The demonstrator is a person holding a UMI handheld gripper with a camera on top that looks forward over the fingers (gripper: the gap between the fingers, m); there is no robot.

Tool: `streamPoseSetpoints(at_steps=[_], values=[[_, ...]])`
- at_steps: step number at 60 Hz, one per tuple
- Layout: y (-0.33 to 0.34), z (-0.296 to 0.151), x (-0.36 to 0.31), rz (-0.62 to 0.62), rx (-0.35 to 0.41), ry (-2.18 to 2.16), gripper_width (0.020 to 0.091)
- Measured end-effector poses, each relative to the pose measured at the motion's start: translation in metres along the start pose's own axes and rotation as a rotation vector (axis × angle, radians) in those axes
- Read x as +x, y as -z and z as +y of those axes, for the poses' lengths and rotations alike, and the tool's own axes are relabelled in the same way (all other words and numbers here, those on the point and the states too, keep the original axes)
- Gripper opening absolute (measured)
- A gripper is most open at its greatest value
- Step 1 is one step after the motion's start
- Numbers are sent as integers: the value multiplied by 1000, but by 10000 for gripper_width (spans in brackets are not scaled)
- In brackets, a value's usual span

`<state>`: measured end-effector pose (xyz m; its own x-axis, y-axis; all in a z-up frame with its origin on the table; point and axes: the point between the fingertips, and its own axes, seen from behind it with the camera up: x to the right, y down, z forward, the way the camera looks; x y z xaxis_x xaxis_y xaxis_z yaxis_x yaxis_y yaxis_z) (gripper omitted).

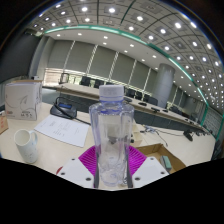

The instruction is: Pour water

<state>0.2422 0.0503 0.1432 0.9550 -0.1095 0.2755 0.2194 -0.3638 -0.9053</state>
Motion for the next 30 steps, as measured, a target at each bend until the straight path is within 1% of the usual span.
streamPoseSetpoints(at_steps=[8, 16, 24, 30], values=[[15, -45, -9, 116, 19, 264, 378], [23, -88, -40, 202, 69, 667, 376], [25, -106, -76, 239, 108, 1032, 377], [18, -106, -102, 282, 139, 1289, 376]])
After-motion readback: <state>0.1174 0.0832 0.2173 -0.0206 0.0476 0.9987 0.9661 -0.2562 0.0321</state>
